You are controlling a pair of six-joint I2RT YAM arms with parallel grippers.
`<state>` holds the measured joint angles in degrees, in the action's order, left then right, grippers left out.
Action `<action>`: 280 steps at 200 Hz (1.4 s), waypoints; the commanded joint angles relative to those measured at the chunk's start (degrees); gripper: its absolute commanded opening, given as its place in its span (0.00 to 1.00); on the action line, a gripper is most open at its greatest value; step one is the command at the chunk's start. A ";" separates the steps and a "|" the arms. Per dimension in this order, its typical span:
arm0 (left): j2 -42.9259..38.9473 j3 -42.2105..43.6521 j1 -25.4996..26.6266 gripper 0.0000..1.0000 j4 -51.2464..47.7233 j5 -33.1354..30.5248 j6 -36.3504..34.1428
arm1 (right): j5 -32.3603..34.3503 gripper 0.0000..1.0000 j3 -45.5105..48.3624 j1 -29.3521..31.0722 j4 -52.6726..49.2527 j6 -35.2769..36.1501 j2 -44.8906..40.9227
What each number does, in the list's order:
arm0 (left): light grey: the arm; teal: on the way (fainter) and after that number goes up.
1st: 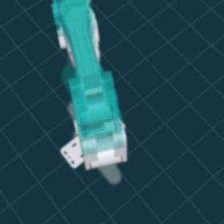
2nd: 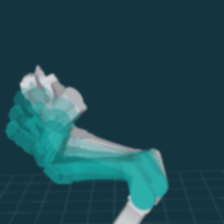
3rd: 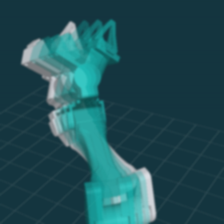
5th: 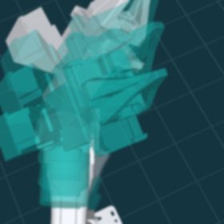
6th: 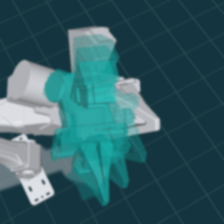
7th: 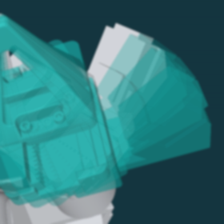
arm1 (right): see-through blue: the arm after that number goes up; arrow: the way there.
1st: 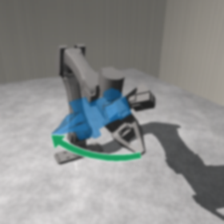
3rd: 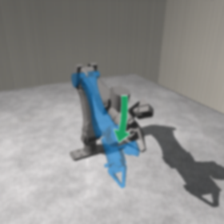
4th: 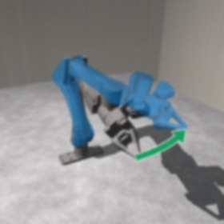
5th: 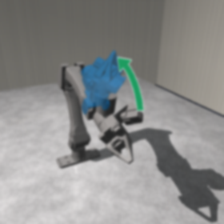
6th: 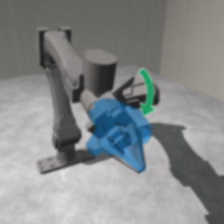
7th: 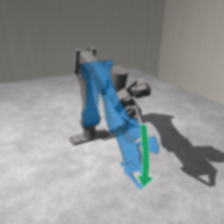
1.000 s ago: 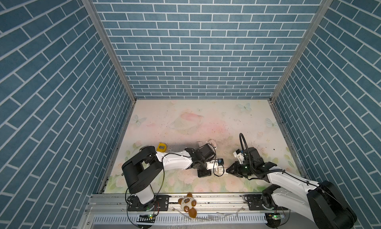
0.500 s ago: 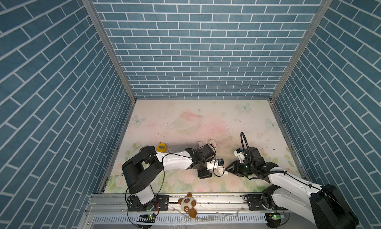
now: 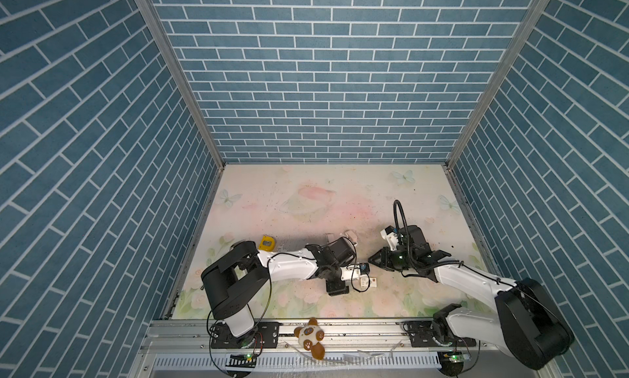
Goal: Load the staples into the stapler
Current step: 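Lift the left gripper off the lid while the right gripper holds the tray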
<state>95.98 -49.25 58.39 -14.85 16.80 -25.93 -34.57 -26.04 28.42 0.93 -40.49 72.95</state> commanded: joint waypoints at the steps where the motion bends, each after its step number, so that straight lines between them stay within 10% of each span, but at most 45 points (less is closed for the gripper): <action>1: 0.94 0.83 -0.01 0.69 -3.74 0.26 -0.83 | -4.86 0.15 -1.96 -0.21 5.56 1.16 4.47; 99: 2.27 0.21 0.04 0.71 -3.17 -1.31 -0.89 | -14.43 0.14 -3.80 0.50 10.35 1.06 14.51; 280: 2.30 0.10 -1.08 0.80 -2.55 -1.77 -0.08 | -12.85 0.15 -5.07 4.45 3.96 4.93 19.26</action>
<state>96.44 -49.69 57.87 -14.57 15.86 -26.57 -47.81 -30.48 32.51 7.16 -38.46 91.96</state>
